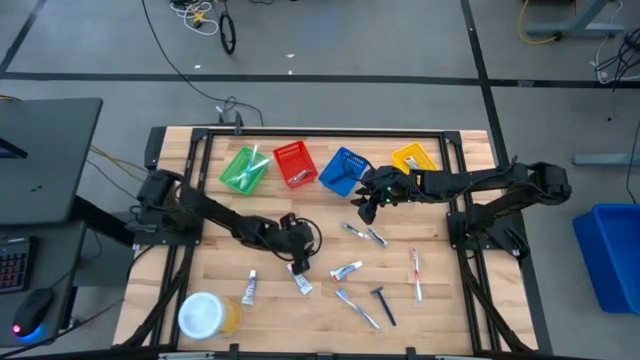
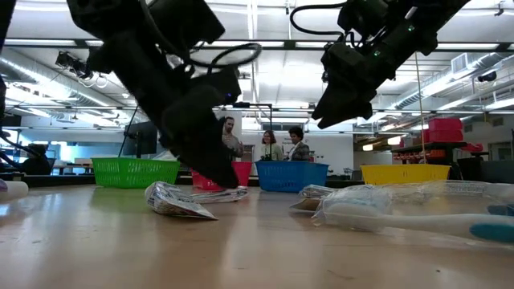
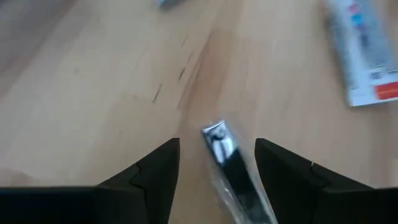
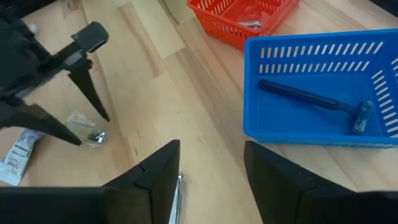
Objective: Pick & Place Travel size toiletries
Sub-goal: Put the left nail cutter into the red basket
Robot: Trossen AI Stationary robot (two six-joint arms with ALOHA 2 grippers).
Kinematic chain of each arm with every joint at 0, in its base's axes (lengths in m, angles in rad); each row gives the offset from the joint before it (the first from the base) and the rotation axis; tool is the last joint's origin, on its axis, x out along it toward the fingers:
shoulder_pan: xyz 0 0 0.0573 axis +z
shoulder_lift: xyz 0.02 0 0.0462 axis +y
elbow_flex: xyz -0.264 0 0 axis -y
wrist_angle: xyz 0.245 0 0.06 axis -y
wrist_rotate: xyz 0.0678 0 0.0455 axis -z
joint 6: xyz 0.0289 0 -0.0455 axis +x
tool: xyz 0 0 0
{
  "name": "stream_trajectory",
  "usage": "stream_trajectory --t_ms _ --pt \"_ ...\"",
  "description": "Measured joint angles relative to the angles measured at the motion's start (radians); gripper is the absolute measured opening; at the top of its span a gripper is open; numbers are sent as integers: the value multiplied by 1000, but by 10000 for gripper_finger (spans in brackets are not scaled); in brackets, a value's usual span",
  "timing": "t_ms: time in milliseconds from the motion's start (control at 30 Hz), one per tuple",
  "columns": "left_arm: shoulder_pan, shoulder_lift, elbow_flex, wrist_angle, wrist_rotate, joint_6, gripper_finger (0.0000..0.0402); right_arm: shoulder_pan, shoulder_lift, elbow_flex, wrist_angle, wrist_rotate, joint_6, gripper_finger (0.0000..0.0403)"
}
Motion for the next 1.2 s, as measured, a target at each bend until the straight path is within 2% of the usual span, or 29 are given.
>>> stream_trajectory --t_ms 267,600,700,867,1000,1200 --pt "-38 17 -3 -57 0 -51 201 0 0 0 6 0 0 188" --pt "-9 14 -3 -91 -25 10 77 0 0 0 6 0 0 184" --pt "12 14 -3 -93 -34 8 58 0 0 0 6 0 0 181" --pt "32 18 -7 -98 -201 -43 58 0 0 0 7 0 1 181" --pt "50 4 16 -113 -294 -45 60 0 0 0 7 0 1 178" --pt "142 -75 125 -314 -380 -30 58 0 0 -7 22 0 0 176"
